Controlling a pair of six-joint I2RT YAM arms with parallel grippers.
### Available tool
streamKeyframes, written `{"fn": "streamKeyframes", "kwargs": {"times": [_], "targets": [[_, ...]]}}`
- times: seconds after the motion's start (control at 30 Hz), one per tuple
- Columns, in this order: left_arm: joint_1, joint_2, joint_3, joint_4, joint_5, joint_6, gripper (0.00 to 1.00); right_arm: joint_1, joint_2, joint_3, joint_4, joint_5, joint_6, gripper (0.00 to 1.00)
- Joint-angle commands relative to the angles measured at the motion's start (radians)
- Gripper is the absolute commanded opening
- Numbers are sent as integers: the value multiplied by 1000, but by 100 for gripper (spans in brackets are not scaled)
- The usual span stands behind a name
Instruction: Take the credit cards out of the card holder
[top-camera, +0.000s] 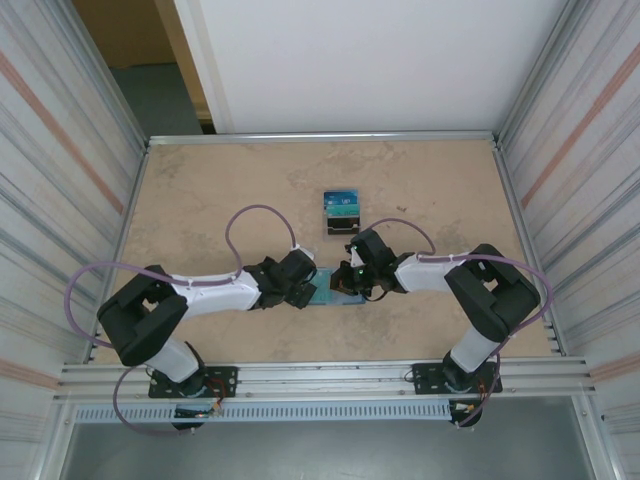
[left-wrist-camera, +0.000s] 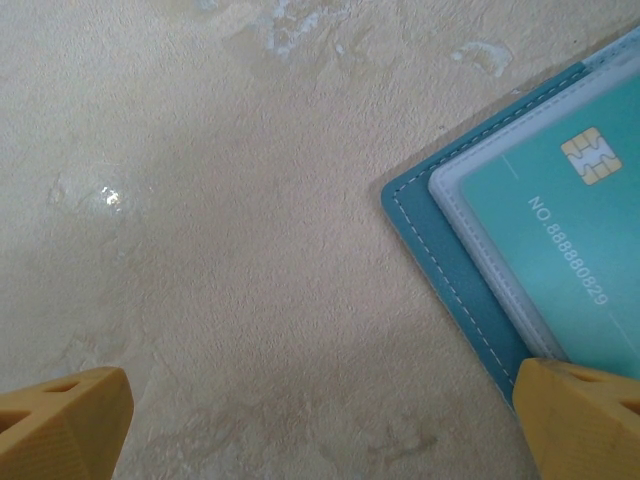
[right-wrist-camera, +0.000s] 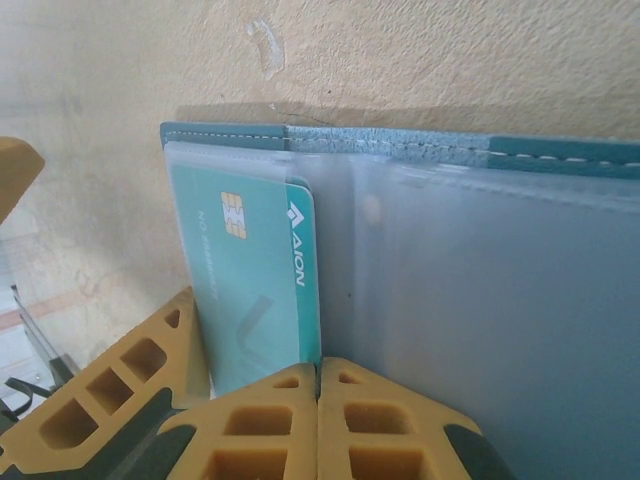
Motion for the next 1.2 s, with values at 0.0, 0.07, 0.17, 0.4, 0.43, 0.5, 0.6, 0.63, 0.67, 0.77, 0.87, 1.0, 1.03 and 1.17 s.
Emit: {"fn": "streamKeyframes", "kwargs": {"times": [0.0, 0.07, 0.17, 0.4, 0.43, 0.5, 0.6, 0.63, 0.67, 0.77, 0.87, 1.0, 1.03, 1.17], "targets": [[-10, 24, 12, -26, -10, 9, 99, 1, 7, -9, 27, -34, 12, 3], [-11, 24, 12, -30, -18, 4, 99, -5, 1, -10, 2, -24, 6, 1], [-12, 26, 9, -36, -25, -2, 99, -13, -10, -8, -34, -7, -6, 1], [-11, 28, 9, -44, -35, -6, 99, -14, -23, 27, -149, 51, -46, 0], [-11, 27, 8, -46, -35, -4, 99, -14, -24, 32, -158, 56, -51, 0], [-12, 26, 9, -49, -39, -3, 99, -13, -25, 43, -186, 72, -61, 0], [-10, 21, 9, -51, -42, -2, 99, -14, -32, 52, -212, 89, -71, 0], [-11, 20, 8, -50, -42, -2, 99, -14, -34, 53, -215, 91, -73, 0], [-11, 18, 8, -52, -44, -2, 99, -15, -36, 55, -221, 93, -73, 0], [-12, 13, 8, -57, -47, -1, 99, -15, -46, 58, -238, 106, -78, 0], [-11, -1, 15, -70, -48, 2, 99, -15, -58, 64, -262, 120, -84, 0], [-12, -36, 26, -80, -51, 14, 99, -15, -76, 68, -287, 138, -90, 0], [-11, -45, 32, -84, -53, 18, 99, -15, -79, 67, -292, 141, -92, 0], [-11, -72, 60, -91, -55, 35, 99, -16, -77, 69, -285, 133, -90, 0]]}}
